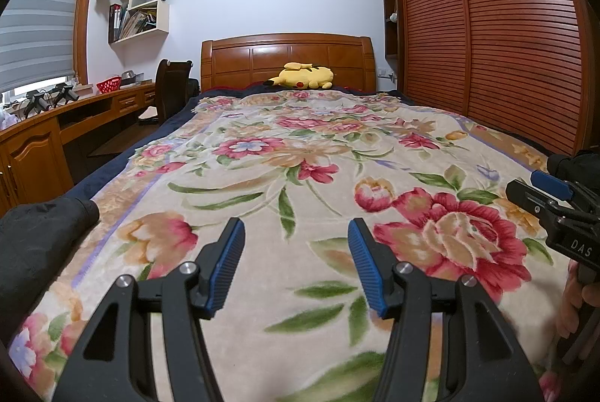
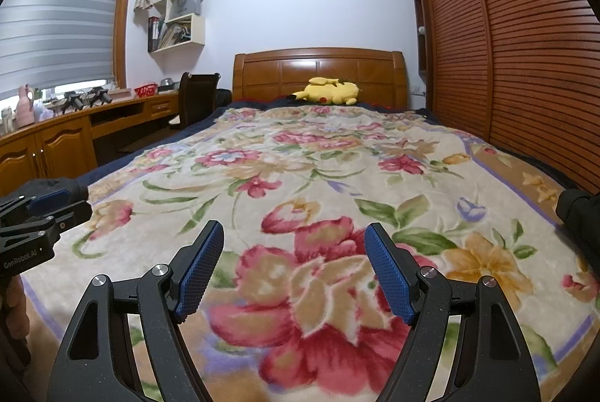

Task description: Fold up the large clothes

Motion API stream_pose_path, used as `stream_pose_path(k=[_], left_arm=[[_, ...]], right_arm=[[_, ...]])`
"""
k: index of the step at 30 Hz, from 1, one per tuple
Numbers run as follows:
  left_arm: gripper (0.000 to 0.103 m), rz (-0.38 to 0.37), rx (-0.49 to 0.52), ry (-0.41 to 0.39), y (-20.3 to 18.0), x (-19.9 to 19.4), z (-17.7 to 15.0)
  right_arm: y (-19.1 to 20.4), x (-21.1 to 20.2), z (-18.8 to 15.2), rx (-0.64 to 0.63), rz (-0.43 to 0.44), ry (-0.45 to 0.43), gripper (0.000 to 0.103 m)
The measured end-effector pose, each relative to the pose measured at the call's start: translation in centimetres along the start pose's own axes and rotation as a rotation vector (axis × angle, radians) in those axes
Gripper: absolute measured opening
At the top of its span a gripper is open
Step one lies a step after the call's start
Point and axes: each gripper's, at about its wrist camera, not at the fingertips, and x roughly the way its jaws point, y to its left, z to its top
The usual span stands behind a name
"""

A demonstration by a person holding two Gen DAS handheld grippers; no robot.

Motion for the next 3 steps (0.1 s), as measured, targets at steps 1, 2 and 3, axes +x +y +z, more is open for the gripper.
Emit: stream_pose_path(k=[1, 2, 3], left_arm=[[0.056, 0.0, 0.0, -0.001, 0.02, 0.02, 0.03], [0.056, 0.0, 0.001, 0.0, 0.01, 0.02, 0.01], [0.056, 0.0, 0.001, 0.0, 0.02, 0.06, 0.02]], right_arm=[[0.0, 0.04, 0.0, 0.0, 0.0, 0.0, 0.079], [0.0, 0.0, -0.01, 0.0, 0.0, -0.001, 0.079], [0.0, 0.0, -0.01, 0.0, 0.0, -0.001, 0.079]])
